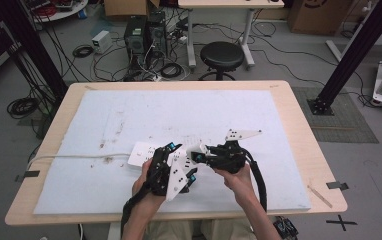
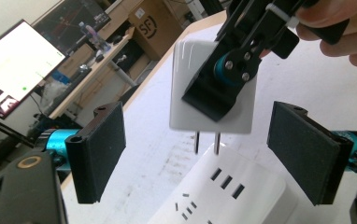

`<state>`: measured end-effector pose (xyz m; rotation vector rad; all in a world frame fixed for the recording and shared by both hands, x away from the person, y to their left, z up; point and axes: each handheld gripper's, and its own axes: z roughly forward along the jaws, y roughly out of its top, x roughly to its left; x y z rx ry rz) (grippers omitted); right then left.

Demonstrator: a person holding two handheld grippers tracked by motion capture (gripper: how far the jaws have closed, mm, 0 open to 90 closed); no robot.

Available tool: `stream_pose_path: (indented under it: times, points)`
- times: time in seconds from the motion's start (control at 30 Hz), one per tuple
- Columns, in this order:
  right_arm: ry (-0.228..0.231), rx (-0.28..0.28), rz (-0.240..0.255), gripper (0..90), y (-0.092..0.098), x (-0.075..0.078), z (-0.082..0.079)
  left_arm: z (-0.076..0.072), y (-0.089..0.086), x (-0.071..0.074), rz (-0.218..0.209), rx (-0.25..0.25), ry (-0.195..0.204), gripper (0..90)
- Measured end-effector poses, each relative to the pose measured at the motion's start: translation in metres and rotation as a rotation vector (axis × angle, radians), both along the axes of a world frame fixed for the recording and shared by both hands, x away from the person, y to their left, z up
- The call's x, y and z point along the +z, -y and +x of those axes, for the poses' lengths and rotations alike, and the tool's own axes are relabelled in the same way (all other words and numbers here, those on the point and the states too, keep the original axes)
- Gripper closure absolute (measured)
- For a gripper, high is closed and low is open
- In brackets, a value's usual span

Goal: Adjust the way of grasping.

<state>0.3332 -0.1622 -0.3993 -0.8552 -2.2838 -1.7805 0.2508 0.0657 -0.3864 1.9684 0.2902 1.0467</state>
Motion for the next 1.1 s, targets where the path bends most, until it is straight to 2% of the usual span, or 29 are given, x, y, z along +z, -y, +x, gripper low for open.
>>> stream_pose_path:
  times: [0.03,0.07,0.2,0.23,0.27,0.33,0.37,0.43,0.5,0.57,0.67,0.8,0.83,0.87,0.9,0.93,0.97,1.0,1.03,1.1]
  points:
    - [0.000,0.000,0.000,63.1,0.000,0.000,0.000,0.000,0.000,0.000,0.000,0.000,0.000,19.5]
    - [0.009,-0.011,0.000,63.0,0.003,0.000,0.001,0.000,-0.005,0.001,-0.034,-0.003,-0.019,19.4]
    - [0.012,-0.017,0.001,63.0,0.005,0.001,0.001,0.000,-0.009,0.002,-0.041,0.000,-0.029,19.5]
    - [0.009,-0.025,0.001,63.0,0.008,0.001,0.001,0.000,-0.015,0.003,-0.075,0.005,-0.052,19.4]
    - [0.021,-0.027,0.000,63.0,0.008,0.001,0.001,0.000,-0.017,0.003,-0.085,0.010,-0.057,19.4]
    - [0.013,-0.031,-0.001,63.0,0.009,0.002,0.000,0.000,-0.020,0.004,-0.094,0.014,-0.063,19.5]
    - [0.022,-0.033,-0.002,63.0,0.010,0.002,0.001,0.001,-0.027,0.004,-0.126,0.023,-0.077,19.5]
    - [0.028,-0.040,-0.005,63.0,0.012,0.003,0.001,0.001,-0.035,0.004,-0.159,0.039,-0.087,19.4]
    - [0.035,-0.041,-0.006,63.0,0.013,0.003,0.001,0.001,-0.035,0.004,-0.159,0.039,-0.087,19.5]
    - [0.041,-0.049,-0.013,63.0,0.016,0.003,0.001,0.006,-0.057,0.005,-0.225,0.090,-0.128,19.5]
    - [0.050,-0.053,-0.017,63.0,0.017,0.003,0.002,0.007,-0.066,0.006,-0.242,0.112,-0.141,19.5]
    - [0.063,-0.060,-0.047,63.0,0.019,0.003,0.003,0.011,-0.085,0.007,-0.266,0.157,-0.158,19.4]
    - [0.063,-0.060,-0.047,63.0,0.019,0.003,0.003,0.011,-0.085,0.007,-0.266,0.157,-0.158,19.5]
    - [0.066,-0.062,-0.055,63.0,0.019,0.004,0.003,0.014,-0.096,0.007,-0.274,0.202,-0.172,19.5]
    - [0.072,-0.069,-0.068,63.0,0.021,0.004,0.003,0.015,-0.103,0.006,-0.287,0.225,-0.180,19.5]
    - [0.072,-0.069,-0.068,63.0,0.021,0.004,0.003,0.015,-0.103,0.006,-0.287,0.225,-0.180,19.4]
    - [0.083,-0.079,-0.074,63.0,0.023,0.004,0.003,0.019,-0.116,0.004,-0.313,0.257,-0.193,19.5]
    - [0.083,-0.079,-0.074,63.0,0.023,0.004,0.003,0.019,-0.116,0.004,-0.313,0.257,-0.193,19.5]
    - [0.088,-0.086,-0.075,63.0,0.025,0.004,0.003,0.022,-0.129,0.001,-0.350,0.287,-0.211,19.5]
    - [0.090,-0.091,-0.073,63.0,0.027,0.004,0.003,0.023,-0.134,0.000,-0.365,0.295,-0.218,19.5]
